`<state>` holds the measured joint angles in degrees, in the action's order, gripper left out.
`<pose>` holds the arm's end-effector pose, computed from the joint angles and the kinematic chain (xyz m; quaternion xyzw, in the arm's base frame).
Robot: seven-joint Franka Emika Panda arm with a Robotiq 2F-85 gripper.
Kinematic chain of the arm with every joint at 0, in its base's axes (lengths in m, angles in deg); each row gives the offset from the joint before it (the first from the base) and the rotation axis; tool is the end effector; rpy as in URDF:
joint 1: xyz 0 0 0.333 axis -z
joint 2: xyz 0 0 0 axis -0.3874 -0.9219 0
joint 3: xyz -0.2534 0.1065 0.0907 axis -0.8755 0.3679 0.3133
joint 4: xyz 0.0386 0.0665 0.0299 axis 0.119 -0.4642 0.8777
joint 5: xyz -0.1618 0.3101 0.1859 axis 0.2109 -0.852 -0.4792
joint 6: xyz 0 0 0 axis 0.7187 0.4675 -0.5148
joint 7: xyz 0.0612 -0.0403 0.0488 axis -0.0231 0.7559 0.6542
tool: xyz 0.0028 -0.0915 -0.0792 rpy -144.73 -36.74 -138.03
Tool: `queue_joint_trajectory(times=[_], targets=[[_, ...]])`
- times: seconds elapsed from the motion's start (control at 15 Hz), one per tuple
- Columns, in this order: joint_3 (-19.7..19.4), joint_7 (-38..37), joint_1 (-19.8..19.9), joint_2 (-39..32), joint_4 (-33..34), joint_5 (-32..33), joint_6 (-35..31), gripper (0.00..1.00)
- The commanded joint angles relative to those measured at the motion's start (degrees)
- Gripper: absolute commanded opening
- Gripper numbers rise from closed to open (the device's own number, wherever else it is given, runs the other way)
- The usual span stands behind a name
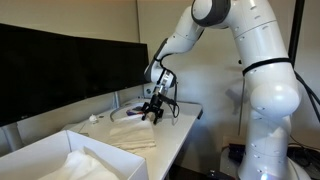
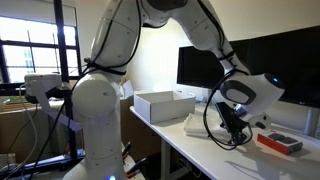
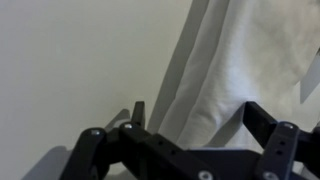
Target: Pick up three towel from the table and put it in the box.
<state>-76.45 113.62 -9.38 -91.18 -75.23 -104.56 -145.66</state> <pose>0.5032 -0.1796 0.1817 -0.9319 0.2234 -0.0308 0.2841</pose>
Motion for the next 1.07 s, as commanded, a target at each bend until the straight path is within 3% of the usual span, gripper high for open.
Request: queue_joint_trajectory(times=[0.0, 0.6, 0.67, 0.73, 1.0], targets=[[1.75, 3.45, 1.32, 0.43, 1.60, 0.25, 2.23, 1.00], [2.61, 7.07, 1.32, -1.09, 4.66, 0.90, 6.42, 1.00], [2.55, 7.03, 1.09, -0.92, 4.55, 1.41, 6.19, 0.75], [2.54, 7.22, 0.95, -0.79, 4.49, 1.94, 6.02, 0.74], [3.01, 6.77, 0.59, -1.07, 5.24, 2.60, 5.85, 0.47]])
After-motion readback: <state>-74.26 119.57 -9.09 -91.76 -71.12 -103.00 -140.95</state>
